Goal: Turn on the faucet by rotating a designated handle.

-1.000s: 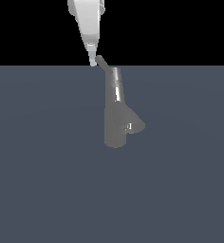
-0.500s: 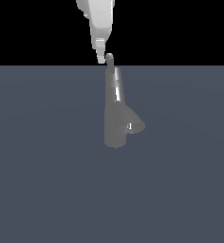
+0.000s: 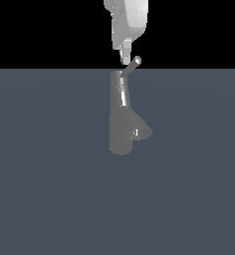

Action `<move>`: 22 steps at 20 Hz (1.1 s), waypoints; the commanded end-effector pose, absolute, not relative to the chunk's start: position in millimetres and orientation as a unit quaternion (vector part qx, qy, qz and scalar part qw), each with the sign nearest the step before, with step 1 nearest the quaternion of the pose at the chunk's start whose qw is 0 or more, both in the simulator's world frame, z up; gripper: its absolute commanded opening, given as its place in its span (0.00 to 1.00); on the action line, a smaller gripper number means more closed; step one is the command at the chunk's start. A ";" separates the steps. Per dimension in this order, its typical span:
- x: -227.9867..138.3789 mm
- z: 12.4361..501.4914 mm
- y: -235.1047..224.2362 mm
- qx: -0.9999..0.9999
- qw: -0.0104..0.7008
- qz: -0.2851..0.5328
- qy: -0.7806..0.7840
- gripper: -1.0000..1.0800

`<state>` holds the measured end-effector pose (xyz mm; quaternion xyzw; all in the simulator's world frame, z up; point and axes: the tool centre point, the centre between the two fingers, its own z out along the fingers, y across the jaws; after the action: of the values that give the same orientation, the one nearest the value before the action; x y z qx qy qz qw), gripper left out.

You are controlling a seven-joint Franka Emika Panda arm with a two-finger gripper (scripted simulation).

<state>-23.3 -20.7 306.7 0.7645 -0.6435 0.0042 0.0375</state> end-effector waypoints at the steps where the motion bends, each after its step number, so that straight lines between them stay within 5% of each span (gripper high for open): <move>1: -24.4 301.2 -55.6 0.753 0.043 0.000 -0.656 0.00; 4: -20.9 305.4 -34.5 0.765 0.037 0.002 -0.643 0.00; 22: 17.4 286.0 -82.4 0.758 0.041 0.001 -0.651 0.00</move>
<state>16.2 -67.4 293.6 0.7643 -0.6439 0.0042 0.0366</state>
